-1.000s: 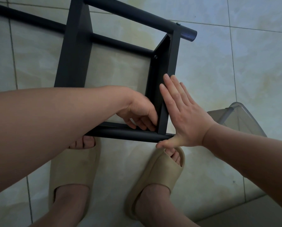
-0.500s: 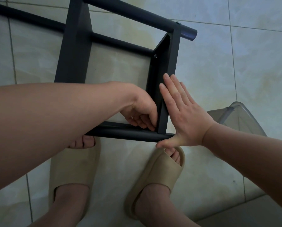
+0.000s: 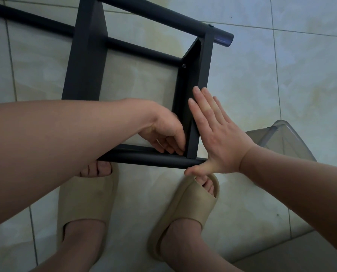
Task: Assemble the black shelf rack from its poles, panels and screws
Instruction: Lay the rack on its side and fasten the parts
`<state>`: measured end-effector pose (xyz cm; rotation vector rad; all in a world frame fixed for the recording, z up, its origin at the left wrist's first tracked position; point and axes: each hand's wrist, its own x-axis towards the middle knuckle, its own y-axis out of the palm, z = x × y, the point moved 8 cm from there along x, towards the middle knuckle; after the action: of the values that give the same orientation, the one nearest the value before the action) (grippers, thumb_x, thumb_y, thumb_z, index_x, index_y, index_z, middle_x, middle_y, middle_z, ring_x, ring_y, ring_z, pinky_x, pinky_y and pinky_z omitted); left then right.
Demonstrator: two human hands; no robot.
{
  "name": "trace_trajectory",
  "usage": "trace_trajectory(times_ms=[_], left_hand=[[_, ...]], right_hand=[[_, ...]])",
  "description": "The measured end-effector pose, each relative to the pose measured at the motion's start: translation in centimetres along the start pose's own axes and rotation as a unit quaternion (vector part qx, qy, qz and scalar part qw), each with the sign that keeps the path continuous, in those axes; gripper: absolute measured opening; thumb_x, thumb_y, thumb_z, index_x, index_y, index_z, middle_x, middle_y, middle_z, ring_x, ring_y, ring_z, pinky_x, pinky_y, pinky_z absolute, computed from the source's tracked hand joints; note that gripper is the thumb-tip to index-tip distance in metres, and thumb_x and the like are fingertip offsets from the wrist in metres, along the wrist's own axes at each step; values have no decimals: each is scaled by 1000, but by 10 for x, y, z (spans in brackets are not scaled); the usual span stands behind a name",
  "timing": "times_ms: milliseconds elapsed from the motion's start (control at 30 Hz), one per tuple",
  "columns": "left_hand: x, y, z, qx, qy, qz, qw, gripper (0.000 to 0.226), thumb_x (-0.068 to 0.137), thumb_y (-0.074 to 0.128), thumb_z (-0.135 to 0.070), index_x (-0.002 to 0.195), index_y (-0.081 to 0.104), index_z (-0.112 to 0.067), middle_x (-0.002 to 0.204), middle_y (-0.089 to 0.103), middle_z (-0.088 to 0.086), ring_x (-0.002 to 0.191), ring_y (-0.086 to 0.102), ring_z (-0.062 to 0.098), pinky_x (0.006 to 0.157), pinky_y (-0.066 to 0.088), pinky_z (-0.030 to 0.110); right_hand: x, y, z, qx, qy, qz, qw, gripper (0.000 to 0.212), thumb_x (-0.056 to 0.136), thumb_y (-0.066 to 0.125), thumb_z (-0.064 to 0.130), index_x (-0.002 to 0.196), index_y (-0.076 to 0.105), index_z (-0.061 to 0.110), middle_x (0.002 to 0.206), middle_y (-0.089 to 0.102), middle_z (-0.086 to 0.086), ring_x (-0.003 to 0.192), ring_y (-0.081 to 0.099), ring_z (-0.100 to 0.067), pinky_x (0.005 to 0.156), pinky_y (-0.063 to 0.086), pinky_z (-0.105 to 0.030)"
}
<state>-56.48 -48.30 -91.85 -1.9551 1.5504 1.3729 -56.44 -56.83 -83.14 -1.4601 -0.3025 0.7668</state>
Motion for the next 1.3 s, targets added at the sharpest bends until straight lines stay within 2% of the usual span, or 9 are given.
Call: trace_trajectory(times_ms=[133,333,600,733,800,967,1167,1300], left_hand=[[-1,-3,3,13,4,15,1000,10,92,66,-29,97,73,-26,92,77,-9,97,66,14,93,49,33],[2,-3,-6,48,41,-2,998,7,88,71,-15,88,74,-21,83,76,-5,85,67,13,88,50,31],[-1,-4,-8,42,58,11,997,13,87,70,-8,96,73,-18,88,76,-3,85,69,11,87,50,30],[-3,-5,-3,53,35,6,998,16,87,71,-21,102,74,-24,97,77,-8,105,68,13,97,46,39],[-2,-5,-1,76,18,-3,997,15,87,70,-28,101,75,-26,99,77,-10,109,67,13,98,44,41],[-1,-1,-4,65,23,4,998,6,90,68,-21,93,74,-23,89,77,-6,100,69,14,100,47,39],[-3,-5,-11,62,43,12,997,17,87,71,-11,102,75,-19,96,77,-3,96,70,12,99,48,36],[-2,-3,-6,56,30,12,998,15,89,68,-20,103,75,-22,97,77,-6,103,69,14,99,48,37]], right_hand=[[0,0,0,-2,0,3,1000,139,72,42,96,158,5,-6,167,-2,-27,155,-5,-42,125,12,-58],[0,-1,0,-3,3,9,1000,139,71,40,96,158,6,-7,166,-2,-27,155,-4,-43,125,13,-59],[0,-2,1,-1,5,16,1000,140,70,43,95,158,6,-7,166,-2,-26,155,-4,-43,125,13,-59],[0,-2,1,-1,7,19,1000,140,70,42,96,158,6,-6,166,-4,-25,155,-5,-43,124,13,-60],[0,-2,0,-2,8,21,1000,140,70,41,96,158,6,-6,166,-4,-26,155,-6,-42,125,12,-59],[1,-2,1,0,9,20,1000,140,70,42,96,158,7,-7,166,-3,-26,155,-5,-42,124,13,-59],[0,-2,0,1,8,16,1000,140,70,44,96,158,6,-6,166,-2,-26,155,-4,-42,124,13,-59],[0,-1,0,2,6,12,1000,140,70,42,96,158,7,-7,166,-1,-26,155,-3,-43,124,15,-60]])
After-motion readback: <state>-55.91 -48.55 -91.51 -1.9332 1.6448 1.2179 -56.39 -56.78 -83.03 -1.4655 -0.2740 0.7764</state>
